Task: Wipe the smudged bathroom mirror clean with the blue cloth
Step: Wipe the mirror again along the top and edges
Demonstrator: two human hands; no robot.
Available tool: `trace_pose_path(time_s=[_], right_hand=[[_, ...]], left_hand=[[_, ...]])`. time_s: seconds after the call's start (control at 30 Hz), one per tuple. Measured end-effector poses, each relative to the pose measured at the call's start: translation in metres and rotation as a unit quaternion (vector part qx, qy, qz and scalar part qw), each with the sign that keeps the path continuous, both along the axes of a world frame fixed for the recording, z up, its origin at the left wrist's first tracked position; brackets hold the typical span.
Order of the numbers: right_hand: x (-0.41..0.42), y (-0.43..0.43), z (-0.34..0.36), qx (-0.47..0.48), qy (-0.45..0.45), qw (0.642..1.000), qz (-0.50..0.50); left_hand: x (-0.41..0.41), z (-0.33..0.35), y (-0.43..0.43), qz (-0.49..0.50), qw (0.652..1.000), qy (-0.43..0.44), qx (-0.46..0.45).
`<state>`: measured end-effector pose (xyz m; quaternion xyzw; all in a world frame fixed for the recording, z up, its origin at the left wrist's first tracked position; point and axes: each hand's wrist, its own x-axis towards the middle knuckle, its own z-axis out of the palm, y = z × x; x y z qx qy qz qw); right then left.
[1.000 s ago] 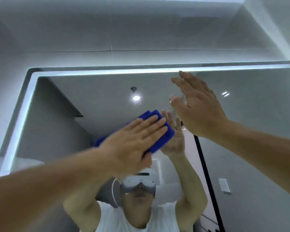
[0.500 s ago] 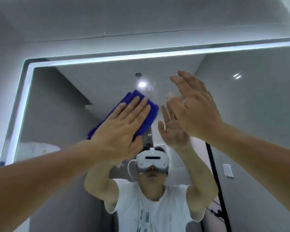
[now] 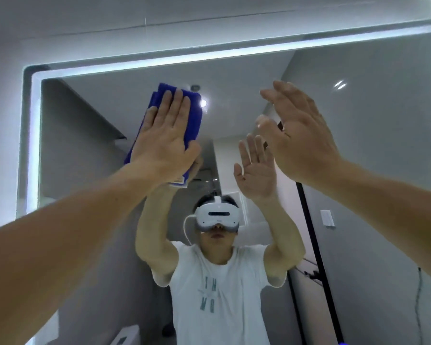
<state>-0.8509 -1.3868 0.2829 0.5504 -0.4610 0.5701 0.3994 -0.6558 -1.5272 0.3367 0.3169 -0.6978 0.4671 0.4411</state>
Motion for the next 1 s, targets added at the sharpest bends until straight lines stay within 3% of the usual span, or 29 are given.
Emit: trace_pose_path(time_s=[0.17,0.23,0.3,0.37,0.47,0.53,0.6,0.8,0.93,1.0], right_hand=[[0.026,-0.016,-0.034,0.019,0.004,1.0,0.012],[0.035,-0.023,-0.048,0.034,0.003,0.999,0.004],[0.043,-0.026,-0.056,0.051,-0.001,0.999,-0.002],[0.047,-0.025,-0.061,0.06,0.0,0.998,-0.003],[0.049,-0.02,-0.069,0.048,-0.01,0.999,0.005],[0.049,-0.016,-0.075,0.044,-0.023,0.999,0.022],[0.05,-0.014,-0.083,0.05,-0.03,0.998,0.032],[0.049,-0.011,-0.109,0.069,-0.026,0.997,0.025],[0.048,-0.013,-0.121,0.081,-0.037,0.995,0.032],[0.049,-0.016,-0.128,0.076,-0.039,0.996,0.037]], left_hand=[[0.007,-0.163,-0.004,-0.019,0.982,-0.185,-0.025],[0.017,-0.175,-0.005,-0.017,0.964,-0.263,-0.022],[0.028,-0.142,-0.003,-0.005,0.947,-0.319,-0.041],[0.036,-0.094,-0.002,0.014,0.947,-0.315,-0.058],[0.036,-0.046,-0.005,0.027,0.989,-0.148,-0.003],[0.019,-0.058,-0.002,0.004,0.999,-0.045,0.011],[0.003,-0.104,-0.001,-0.023,1.0,-0.013,-0.003],[0.013,-0.278,-0.007,-0.067,0.974,-0.217,-0.005],[0.029,-0.233,-0.007,-0.046,0.944,-0.325,-0.026],[0.034,-0.191,-0.009,-0.026,0.949,-0.314,-0.032]])
